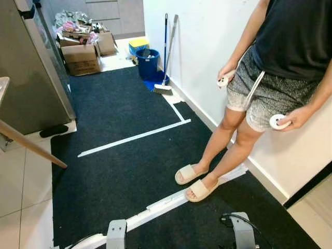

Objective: Restocking fridge

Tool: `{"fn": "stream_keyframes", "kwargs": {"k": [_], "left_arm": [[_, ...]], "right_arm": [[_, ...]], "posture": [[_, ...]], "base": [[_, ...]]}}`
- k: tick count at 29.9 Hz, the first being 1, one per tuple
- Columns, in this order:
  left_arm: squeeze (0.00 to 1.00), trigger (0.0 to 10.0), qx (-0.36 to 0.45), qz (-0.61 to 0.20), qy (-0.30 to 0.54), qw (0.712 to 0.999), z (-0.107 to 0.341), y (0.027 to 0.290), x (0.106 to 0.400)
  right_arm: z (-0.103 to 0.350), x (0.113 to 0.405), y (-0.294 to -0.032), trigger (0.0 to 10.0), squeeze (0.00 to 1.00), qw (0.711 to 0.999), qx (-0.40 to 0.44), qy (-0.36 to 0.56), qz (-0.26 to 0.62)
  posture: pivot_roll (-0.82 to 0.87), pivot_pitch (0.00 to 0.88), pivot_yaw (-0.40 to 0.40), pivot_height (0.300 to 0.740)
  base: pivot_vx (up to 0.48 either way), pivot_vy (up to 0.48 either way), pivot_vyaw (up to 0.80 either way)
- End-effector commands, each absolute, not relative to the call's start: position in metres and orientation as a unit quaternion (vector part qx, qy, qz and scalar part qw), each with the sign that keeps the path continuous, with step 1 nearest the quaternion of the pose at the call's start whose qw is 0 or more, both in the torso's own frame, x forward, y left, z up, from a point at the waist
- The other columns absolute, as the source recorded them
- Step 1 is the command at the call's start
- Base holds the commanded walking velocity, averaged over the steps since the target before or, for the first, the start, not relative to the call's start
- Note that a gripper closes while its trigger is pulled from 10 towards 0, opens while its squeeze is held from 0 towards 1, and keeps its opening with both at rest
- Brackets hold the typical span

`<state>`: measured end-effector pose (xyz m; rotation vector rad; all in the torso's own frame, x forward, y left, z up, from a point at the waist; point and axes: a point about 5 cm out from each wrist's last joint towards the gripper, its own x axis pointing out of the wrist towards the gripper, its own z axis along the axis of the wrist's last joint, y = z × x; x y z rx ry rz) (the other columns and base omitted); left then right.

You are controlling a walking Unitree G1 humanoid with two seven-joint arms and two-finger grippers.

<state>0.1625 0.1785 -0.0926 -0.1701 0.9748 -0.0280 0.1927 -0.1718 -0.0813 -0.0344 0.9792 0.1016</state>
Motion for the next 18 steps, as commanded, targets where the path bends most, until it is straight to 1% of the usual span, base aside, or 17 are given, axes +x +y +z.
{"fn": "stream_keyframes", "kwargs": {"k": [1, 6, 7, 14, 18], "left_arm": [[0.0, 10.0, -0.086, -0.012, 0.474, 0.876, -0.094, 0.176, 0.161], [0.0, 10.0, -0.086, -0.012, 0.474, 0.876, -0.094, 0.176, 0.161], [0.0, 10.0, -0.088, -0.008, 0.466, 0.88, -0.092, 0.175, 0.165], [0.0, 10.0, -0.087, -0.008, 0.467, 0.88, -0.094, 0.172, 0.162], [0.0, 10.0, -0.083, -0.013, 0.467, 0.88, -0.096, 0.168, 0.155]], "right_arm": [[-0.083, 0.19, -0.172, 10.0, 0.0, 0.877, -0.024, 0.477, 0.05], [-0.083, 0.19, -0.172, 10.0, 0.0, 0.877, -0.024, 0.477, 0.05], [-0.082, 0.191, -0.173, 10.0, 0.0, 0.878, -0.026, 0.476, 0.05], [-0.082, 0.19, -0.175, 10.0, 0.0, 0.878, -0.025, 0.476, 0.046], [-0.083, 0.189, -0.177, 10.0, 0.0, 0.876, -0.024, 0.479, 0.044]], "posture": [[0.04, 0.0, -0.042, 0.74], [0.04, 0.0, -0.042, 0.74], [0.03, 0.0, -0.035, 0.74], [0.03, 0.0, -0.038, 0.74], [0.03, 0.0, -0.037, 0.74]], "base": [[0.0, 0.0, 0.0], [0.0, 0.0, 0.0], [0.0, 0.0, 0.0], [0.0, 0.0, 0.0], [0.0, 0.0, -0.8]]}}
